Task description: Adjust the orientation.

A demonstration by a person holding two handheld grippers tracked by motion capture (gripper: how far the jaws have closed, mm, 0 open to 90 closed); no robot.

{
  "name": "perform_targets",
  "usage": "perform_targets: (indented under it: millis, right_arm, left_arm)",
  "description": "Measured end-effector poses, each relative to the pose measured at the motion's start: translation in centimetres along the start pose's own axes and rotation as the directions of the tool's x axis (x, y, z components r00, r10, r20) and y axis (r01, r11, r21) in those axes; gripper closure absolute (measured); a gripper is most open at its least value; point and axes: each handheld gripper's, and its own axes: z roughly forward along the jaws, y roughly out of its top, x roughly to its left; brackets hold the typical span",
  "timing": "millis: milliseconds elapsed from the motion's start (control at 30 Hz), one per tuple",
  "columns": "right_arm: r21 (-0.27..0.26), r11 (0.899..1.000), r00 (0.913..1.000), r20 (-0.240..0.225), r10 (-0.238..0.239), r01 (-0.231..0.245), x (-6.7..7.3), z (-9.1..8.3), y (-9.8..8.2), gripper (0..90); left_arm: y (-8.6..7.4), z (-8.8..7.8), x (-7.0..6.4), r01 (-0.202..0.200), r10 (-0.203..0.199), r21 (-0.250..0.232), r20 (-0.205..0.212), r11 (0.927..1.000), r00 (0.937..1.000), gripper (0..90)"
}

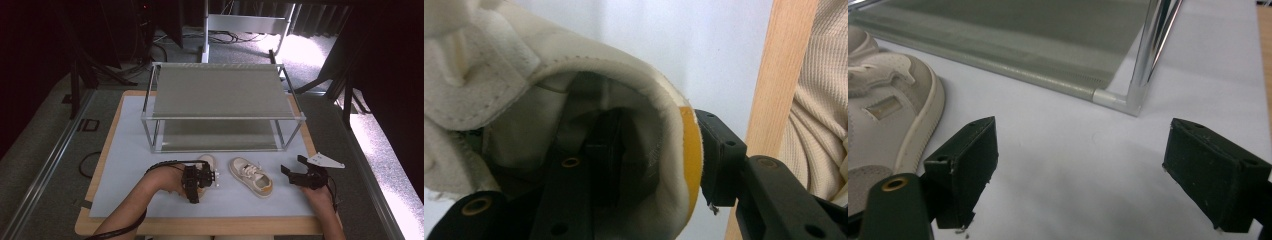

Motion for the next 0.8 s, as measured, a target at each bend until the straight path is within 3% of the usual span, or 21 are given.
perform_targets:
  millis: [100, 167, 300, 467, 500, 533, 567, 600, 667, 700, 733, 800]
  right_arm:
    - [0.008, 1.0, 0.9999, -0.005, -0.009, 0.009, 0.0, 0.0, 0.0, 12.6]
    - [0.046, 0.998, 0.998, -0.041, -0.048, 0.049, 0.0, 0.0, 0.4, 12.8]
    - [0.063, 0.995, 0.9953, -0.068, -0.068, 0.073, 0.0, -0.1, 0.8, 12.8]
    - [0.122, 0.983, 0.9858, -0.112, -0.125, 0.138, 0.3, -0.4, 1.6, 12.8]
    - [0.171, 0.967, 0.9757, -0.142, -0.167, 0.19, 0.4, -0.7, 2.3, 13.1]
    - [0.184, 0.961, 0.9722, -0.146, -0.183, 0.208, 0.4, -0.9, 2.7, 13.3]
    - [0.184, 0.961, 0.9722, -0.146, -0.183, 0.208, 0.4, -0.9, 2.7, 13.3]
    - [0.219, 0.943, 0.9611, -0.172, -0.216, 0.251, 0.6, -1.2, 3.4, 13.7]
    - [0.219, 0.943, 0.9611, -0.172, -0.216, 0.251, 0.6, -1.2, 3.4, 13.7]
    - [0.229, 0.936, 0.9573, -0.178, -0.228, 0.266, 0.7, -1.3, 3.6, 13.7]
    - [0.288, 0.899, 0.9371, -0.217, -0.273, 0.329, 1.1, -1.4, 4.3, 13.7]
    - [0.327, 0.872, 0.9245, -0.238, -0.298, 0.365, 1.3, -1.4, 4.6, 13.7]
  left_arm:
    - [0.0, 0.0, 0.1, -0.003, 0.003, -0.005, 0.001, 1.0, 1.0, 56.9]
    - [0.0, 0.0, 0.1, -0.005, 0.005, -0.002, 0.001, 1.0, 1.0, 57.1]
    - [0.0, 0.0, 0.2, -0.009, 0.009, -0.003, 0.006, 1.0, 0.9999, 57.2]
    - [0.0, 0.0, 0.2, -0.007, 0.007, 0.0, 0.008, 1.0, 0.9999, 57.4]
    - [0.0, 0.0, 0.2, -0.009, 0.009, 0.002, 0.008, 1.0, 0.9999, 57.4]
    - [0.0, 0.0, 0.2, -0.01, 0.01, 0.003, 0.009, 0.9999, 0.9999, 57.4]
    - [0.0, 0.0, 0.2, -0.01, 0.01, 0.003, 0.009, 0.9999, 0.9999, 57.4]
    - [0.0, 0.0, 0.2, -0.01, 0.01, 0.003, 0.01, 0.9999, 0.9999, 57.4]
    - [0.0, 0.0, 0.2, -0.008, 0.008, 0.002, 0.01, 1.0, 0.9999, 57.4]
    - [0.0, 0.0, 0.2, -0.008, 0.008, 0.001, 0.009, 1.0, 0.9999, 57.4]
    - [0.0, 0.0, 0.2, -0.007, 0.007, 0.0, 0.01, 1.0, 0.9999, 57.4]
    - [0.0, 0.0, 0.2, -0.008, 0.008, 0.002, 0.008, 1.0, 0.9999, 57.4]
